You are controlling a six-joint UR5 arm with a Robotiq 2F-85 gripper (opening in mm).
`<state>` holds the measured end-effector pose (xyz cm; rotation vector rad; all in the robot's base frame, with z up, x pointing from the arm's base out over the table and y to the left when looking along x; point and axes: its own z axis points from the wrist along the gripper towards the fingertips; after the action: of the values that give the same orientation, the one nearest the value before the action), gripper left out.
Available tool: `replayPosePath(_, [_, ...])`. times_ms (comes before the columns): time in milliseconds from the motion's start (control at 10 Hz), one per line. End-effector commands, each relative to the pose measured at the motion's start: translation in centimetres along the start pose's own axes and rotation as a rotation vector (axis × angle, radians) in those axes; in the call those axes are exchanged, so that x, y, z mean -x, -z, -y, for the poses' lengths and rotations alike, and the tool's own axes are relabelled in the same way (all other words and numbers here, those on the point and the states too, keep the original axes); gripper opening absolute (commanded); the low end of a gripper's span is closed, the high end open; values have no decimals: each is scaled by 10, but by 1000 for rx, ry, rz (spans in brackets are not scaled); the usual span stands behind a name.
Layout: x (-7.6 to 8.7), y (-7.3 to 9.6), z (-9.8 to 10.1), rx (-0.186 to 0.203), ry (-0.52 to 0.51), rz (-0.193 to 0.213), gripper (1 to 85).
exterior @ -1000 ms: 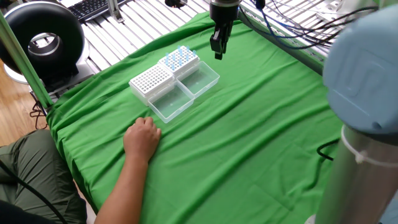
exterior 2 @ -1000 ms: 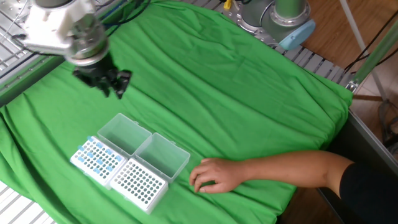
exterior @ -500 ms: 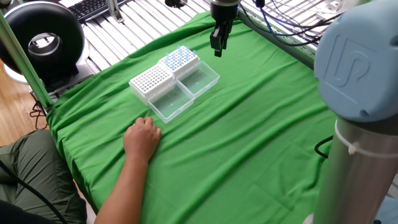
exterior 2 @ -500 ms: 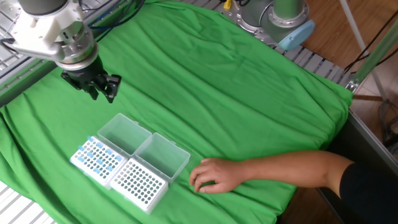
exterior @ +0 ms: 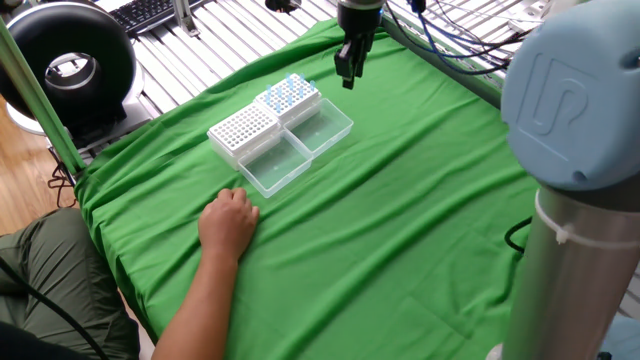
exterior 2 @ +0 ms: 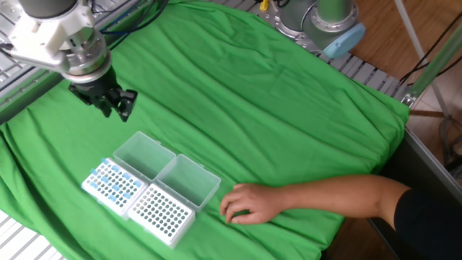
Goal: Insert a medium pipette tip into the holder for medium pipette tips
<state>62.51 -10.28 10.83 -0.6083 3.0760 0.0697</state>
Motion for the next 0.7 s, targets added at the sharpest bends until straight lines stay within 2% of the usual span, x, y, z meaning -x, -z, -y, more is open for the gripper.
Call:
replayPosePath(0, [27,-4,4,5,-14,38,393])
replayPosePath(100, [38,-7,4,3,-18,47,390])
replayPosePath(200, [49,-11,-2,22,-36,58,390])
replayPosePath(300, [57,-13,-5,18,-45,61,390])
replayPosePath(600, [80,-24,2,-10,-45,82,367])
